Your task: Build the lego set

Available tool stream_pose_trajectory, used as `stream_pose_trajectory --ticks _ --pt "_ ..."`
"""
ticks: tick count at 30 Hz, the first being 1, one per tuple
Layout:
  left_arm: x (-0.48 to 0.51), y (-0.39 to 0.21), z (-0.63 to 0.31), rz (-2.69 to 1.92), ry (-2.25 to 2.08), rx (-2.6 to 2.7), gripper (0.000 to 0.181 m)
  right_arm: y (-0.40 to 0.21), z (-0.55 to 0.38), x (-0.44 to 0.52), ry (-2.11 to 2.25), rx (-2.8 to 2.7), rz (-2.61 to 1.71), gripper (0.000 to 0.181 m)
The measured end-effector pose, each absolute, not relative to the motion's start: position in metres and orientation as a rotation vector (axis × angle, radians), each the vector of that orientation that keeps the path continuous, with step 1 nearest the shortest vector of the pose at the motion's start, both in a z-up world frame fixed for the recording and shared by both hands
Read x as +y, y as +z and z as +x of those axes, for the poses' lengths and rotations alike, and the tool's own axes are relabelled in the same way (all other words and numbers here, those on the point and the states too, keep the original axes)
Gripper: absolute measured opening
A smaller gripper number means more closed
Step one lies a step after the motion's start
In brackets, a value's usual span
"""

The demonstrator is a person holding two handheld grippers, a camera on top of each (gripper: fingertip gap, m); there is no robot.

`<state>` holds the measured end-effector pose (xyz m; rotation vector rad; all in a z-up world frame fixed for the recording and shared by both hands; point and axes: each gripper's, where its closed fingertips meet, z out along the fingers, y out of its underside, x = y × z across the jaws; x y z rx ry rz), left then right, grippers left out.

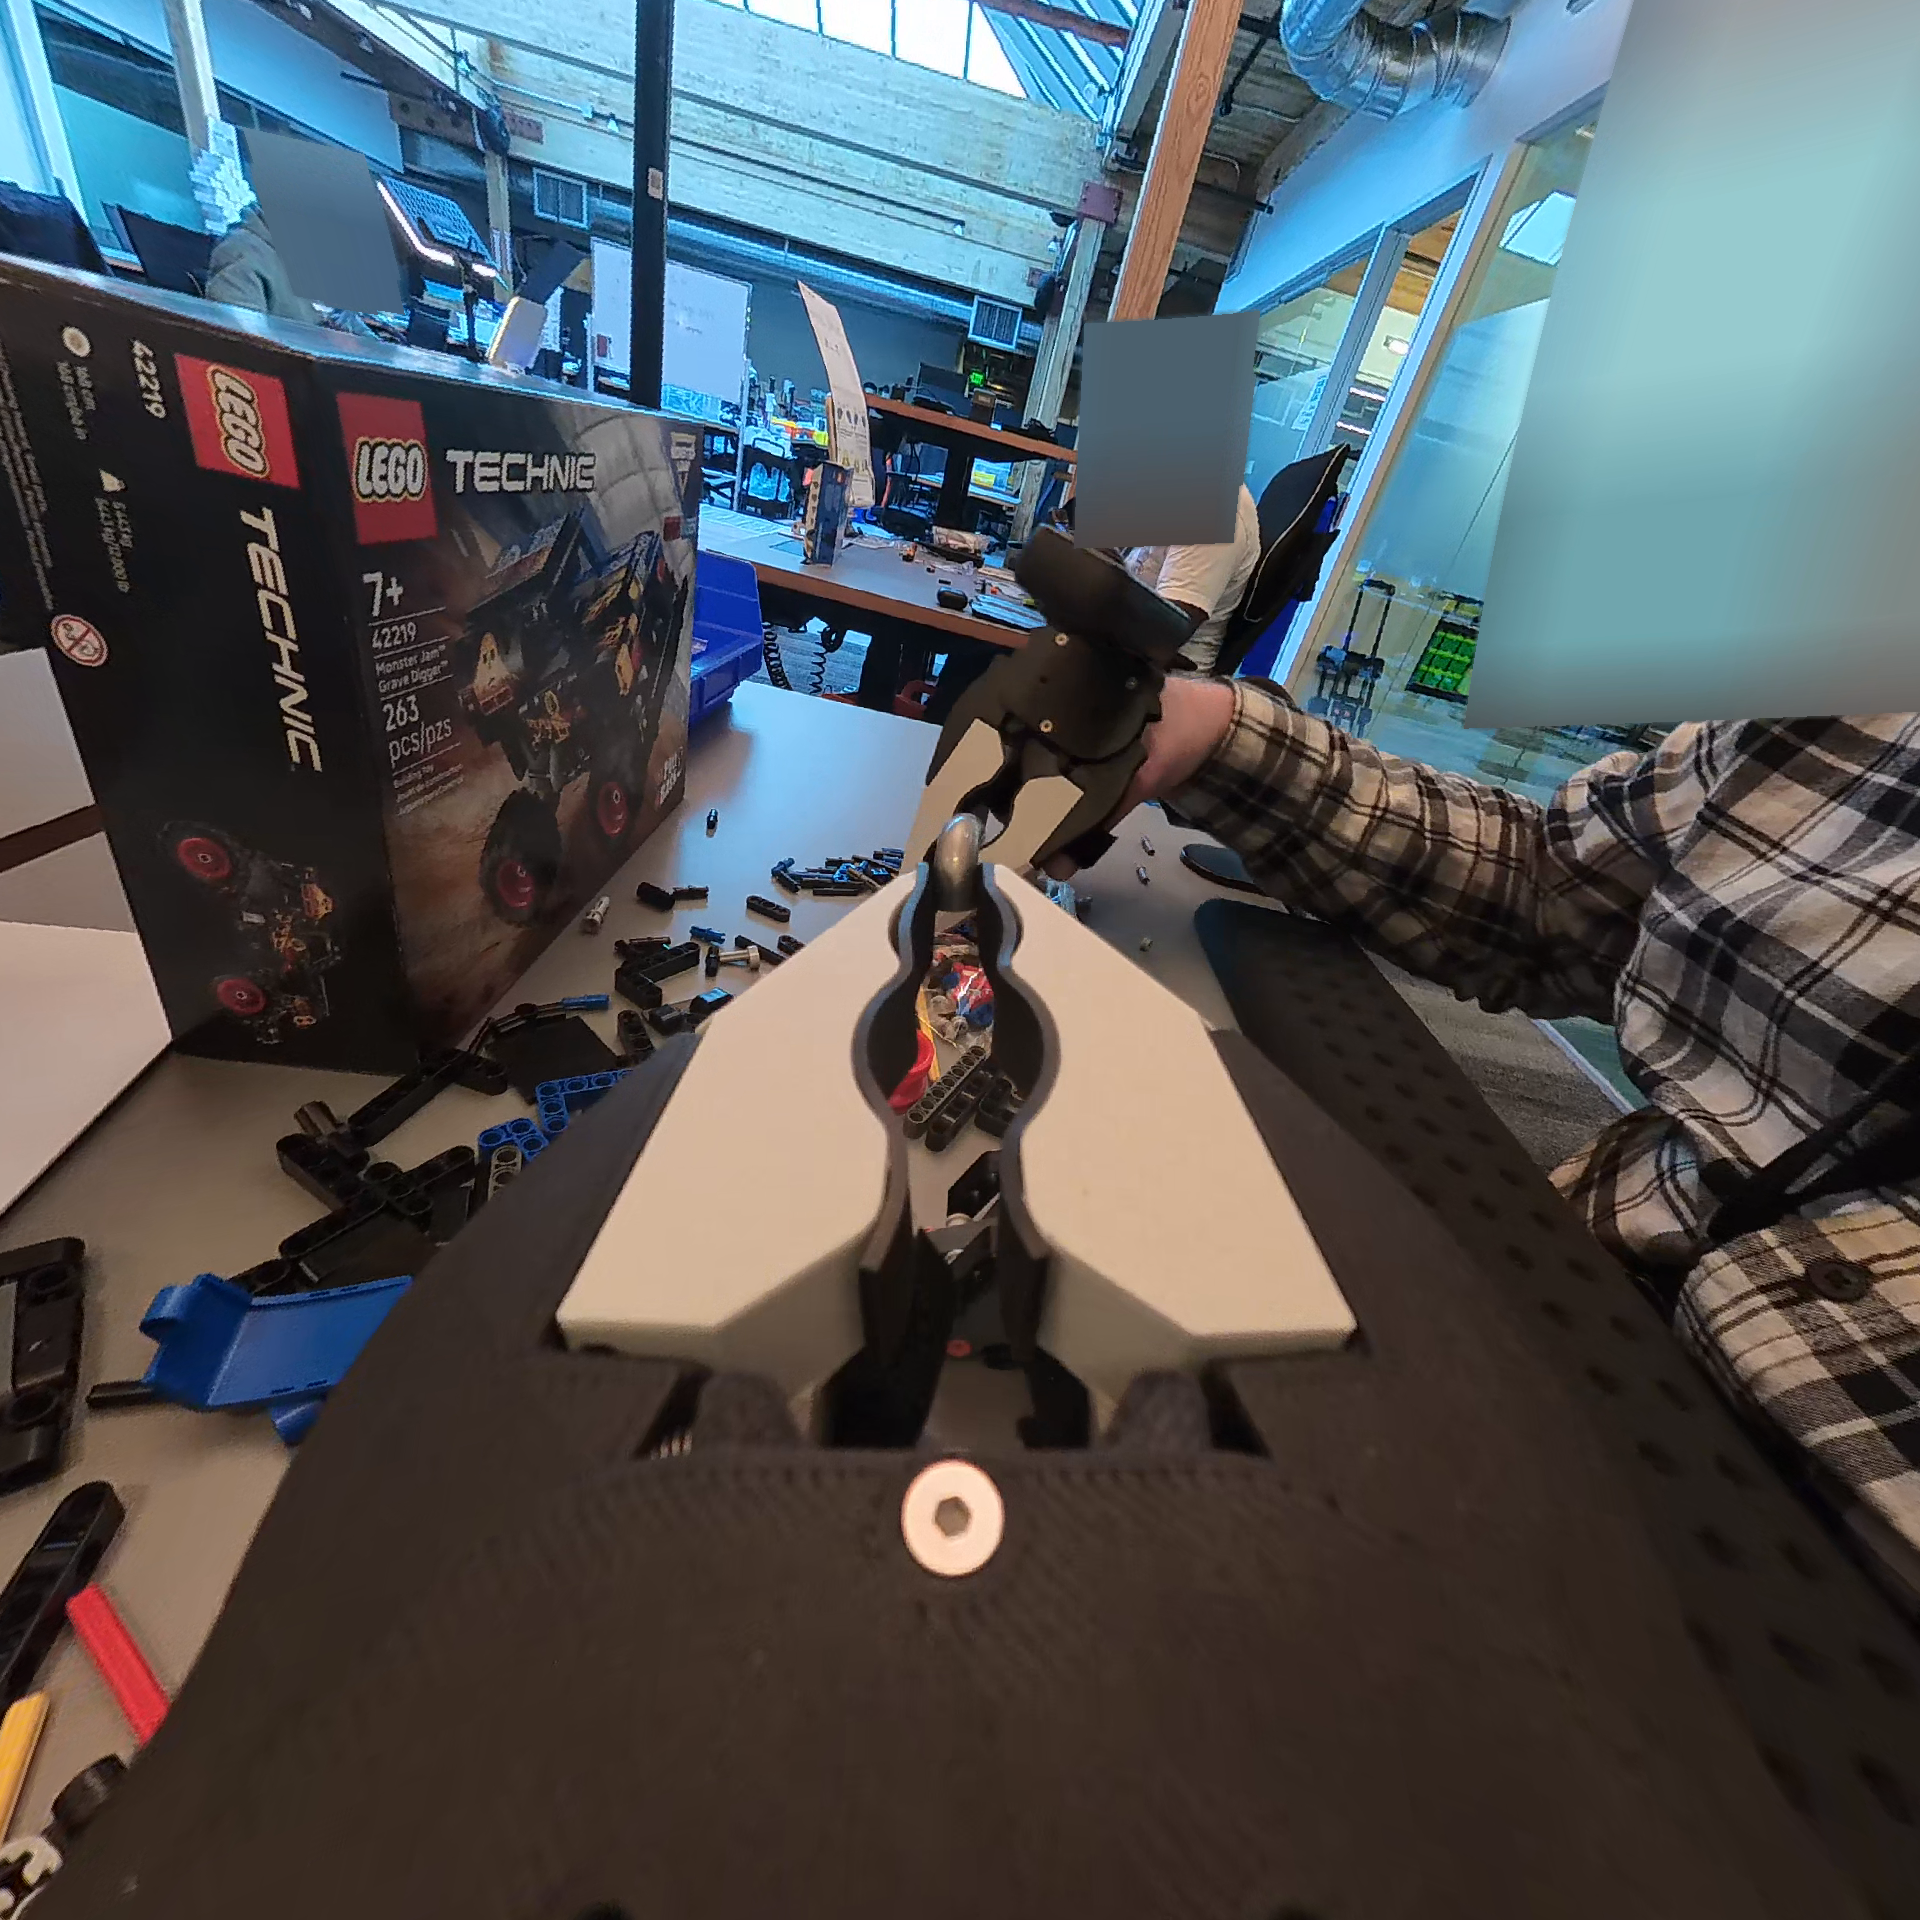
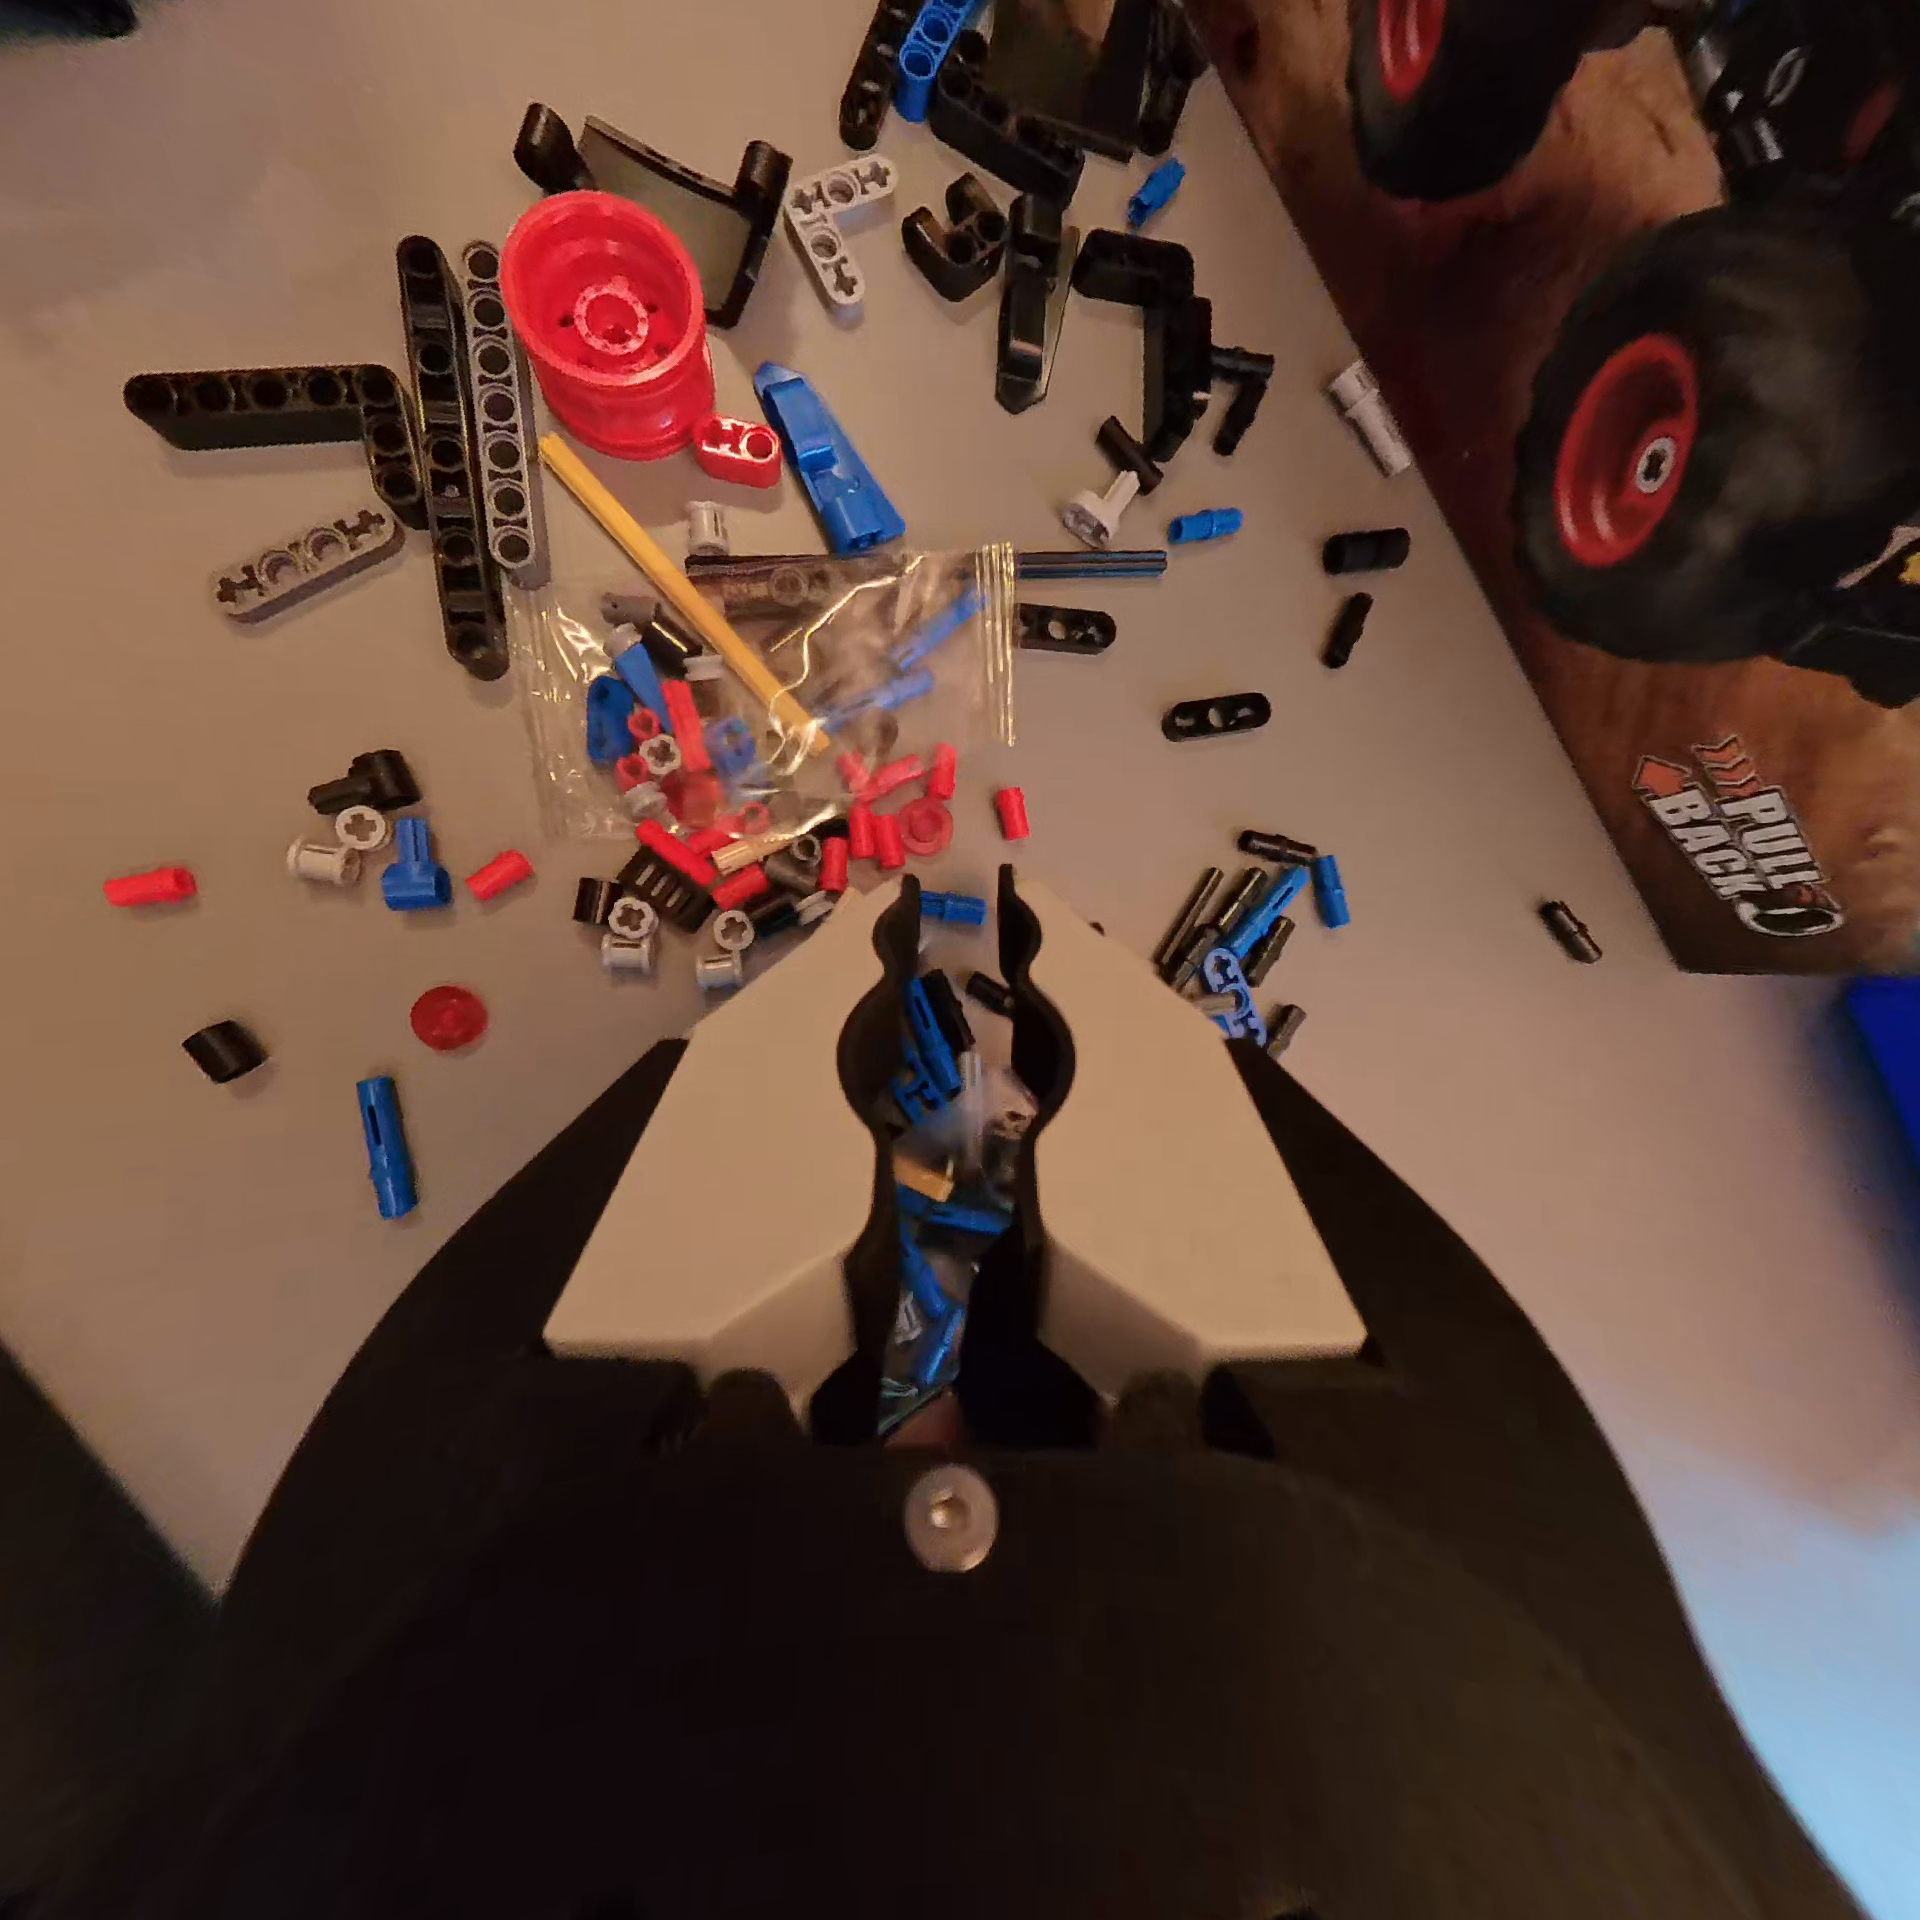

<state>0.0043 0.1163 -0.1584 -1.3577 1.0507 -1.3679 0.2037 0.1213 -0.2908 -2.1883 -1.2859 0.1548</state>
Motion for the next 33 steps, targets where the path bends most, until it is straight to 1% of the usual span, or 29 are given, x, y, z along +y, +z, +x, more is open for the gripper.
stream_pose_trajectory --ticks 7,11,13,14,22,27,33 --pt "0.115 -0.159 0.005 -1.357 -1.372 1.058 0.005 -0.286 0.212 0.118 0.189 -1.448 -2.120 0.017" --pt "0.115 -0.159 0.005 -1.358 -1.369 1.062 0.005 -0.287 0.213 0.121 0.197 -1.596 -2.023 0.014" --pt "0.115 -0.159 0.004 -1.359 -1.366 1.059 0.005 -0.291 0.216 0.121 0.182 -1.651 -2.026 0.008" --pt "0.116 -0.159 0.004 -1.359 -1.367 1.056 0.005 -0.294 0.218 0.121 0.176 -1.676 -2.043 0.010" --pt "0.117 -0.160 0.003 -1.363 -1.369 1.055 0.005 -0.293 0.228 0.127 0.188 -1.539 -2.101 0.018" --pt "0.117 -0.163 0.005 -1.371 -1.373 1.061 0.005 -0.285 0.223 0.141 0.148 -1.496 -2.032 0.015" --pt "0.118 -0.162 0.002 -1.372 -1.360 1.056 0.005 -0.294 0.232 0.147 0.126 -1.575 -2.073 0.016"
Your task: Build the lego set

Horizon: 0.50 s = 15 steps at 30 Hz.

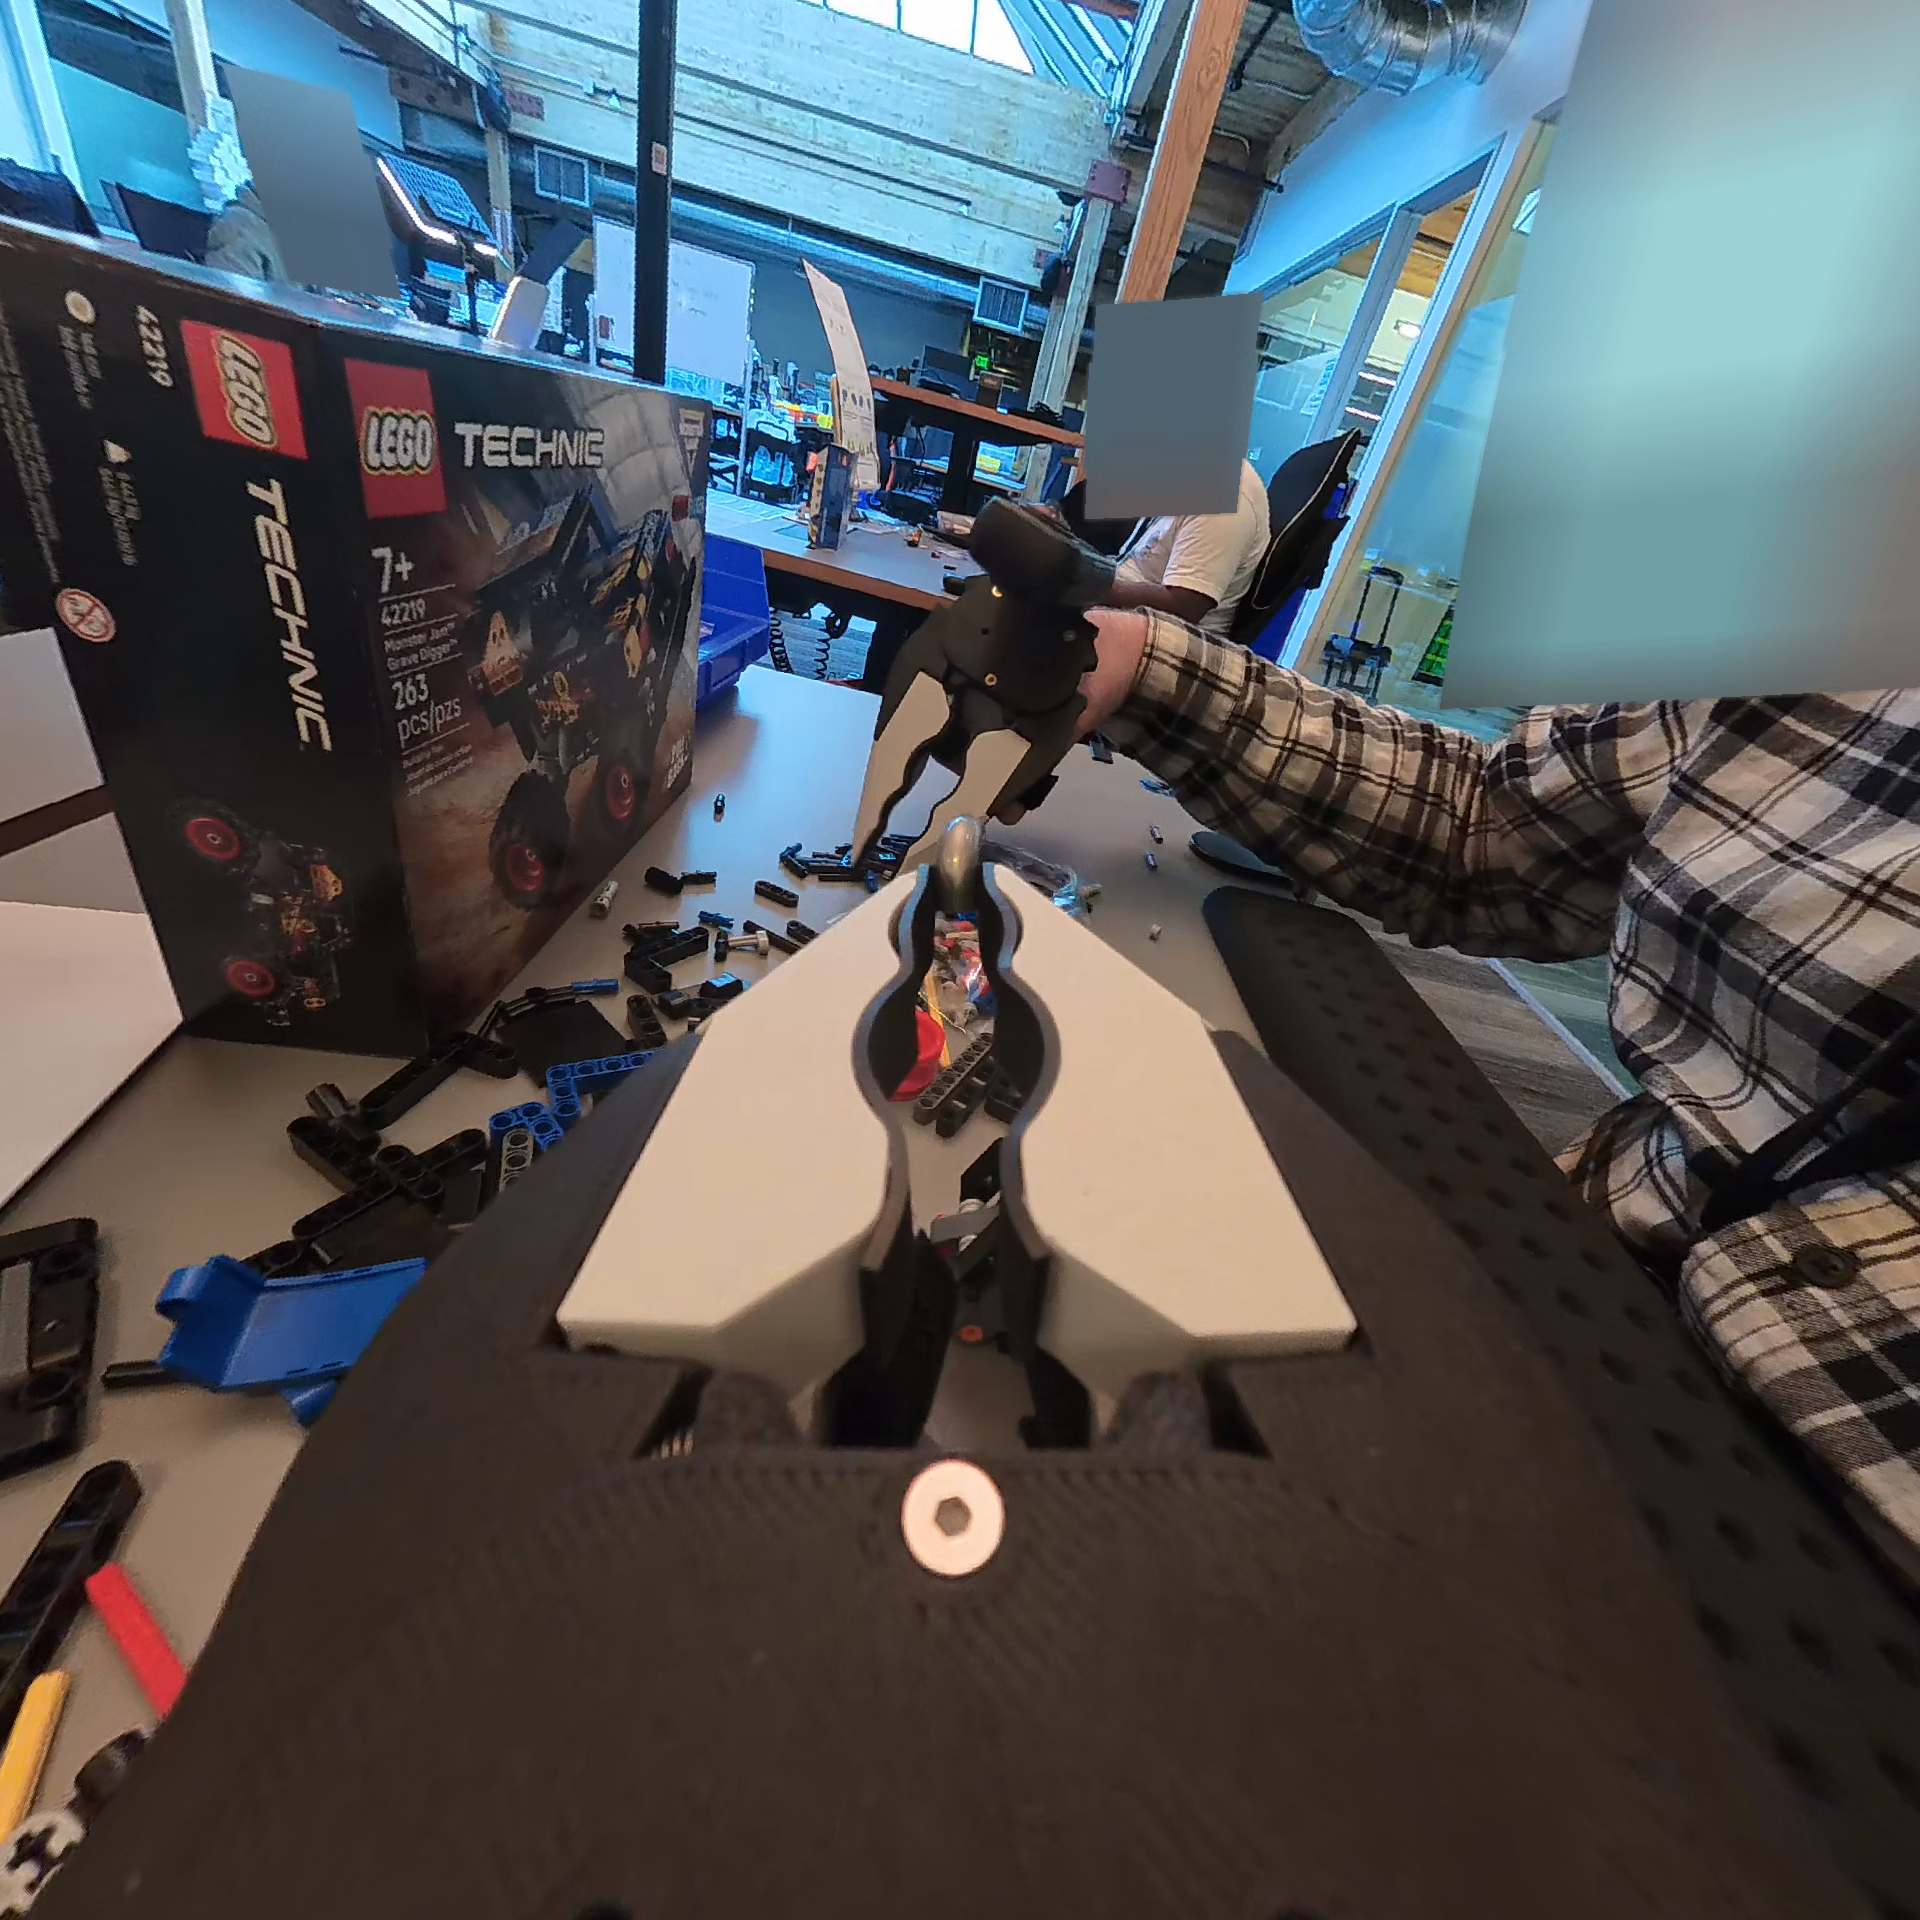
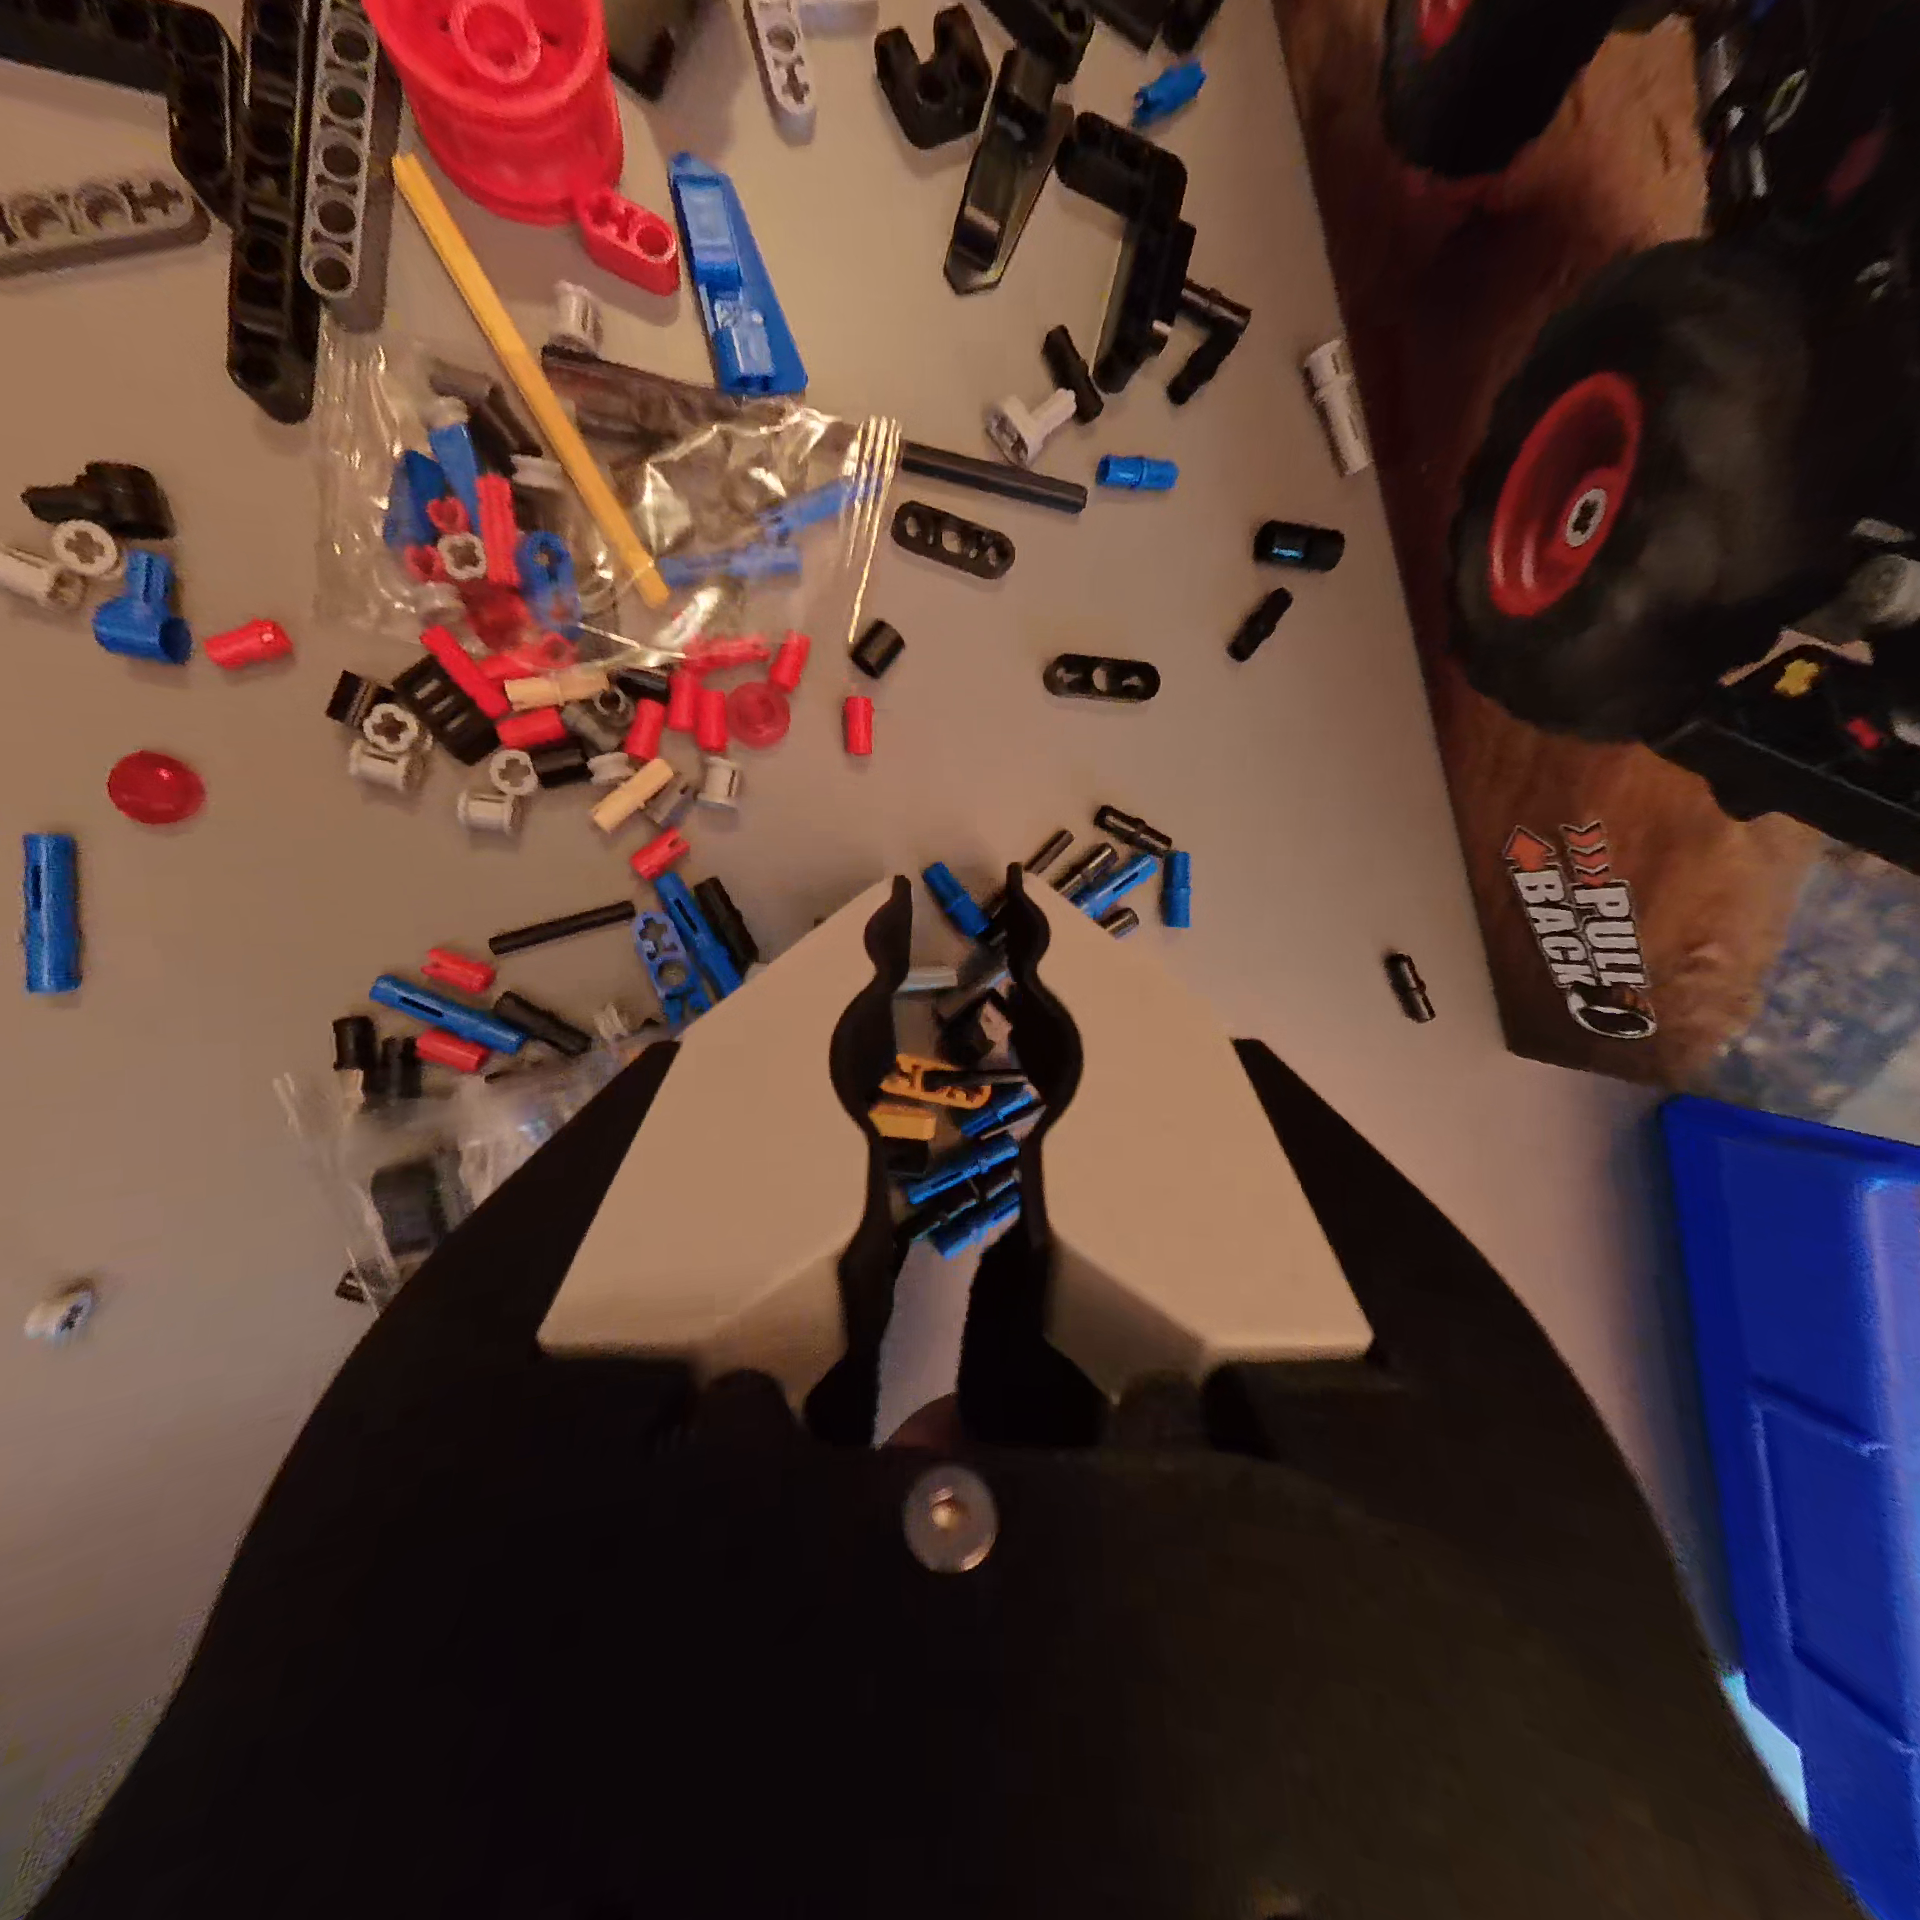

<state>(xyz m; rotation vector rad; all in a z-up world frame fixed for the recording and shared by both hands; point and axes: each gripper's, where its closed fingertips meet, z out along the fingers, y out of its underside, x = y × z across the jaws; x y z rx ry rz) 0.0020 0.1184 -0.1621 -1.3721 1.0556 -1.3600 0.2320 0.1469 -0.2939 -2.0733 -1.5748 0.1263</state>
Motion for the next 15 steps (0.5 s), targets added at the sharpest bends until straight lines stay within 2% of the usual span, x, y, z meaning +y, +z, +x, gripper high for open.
stream_pose_trajectory --ticks 8,15 --pt "0.1189 -0.1659 0.0049 -1.382 -1.370 1.065 0.005 -0.2962 0.2393 0.1492 0.173 -1.587 -2.079 0.002" --pt "0.1208 -0.1655 0.0052 -1.382 -1.369 1.054 0.005 -0.2945 0.2376 0.1471 0.227 -1.510 -2.049 0.001"
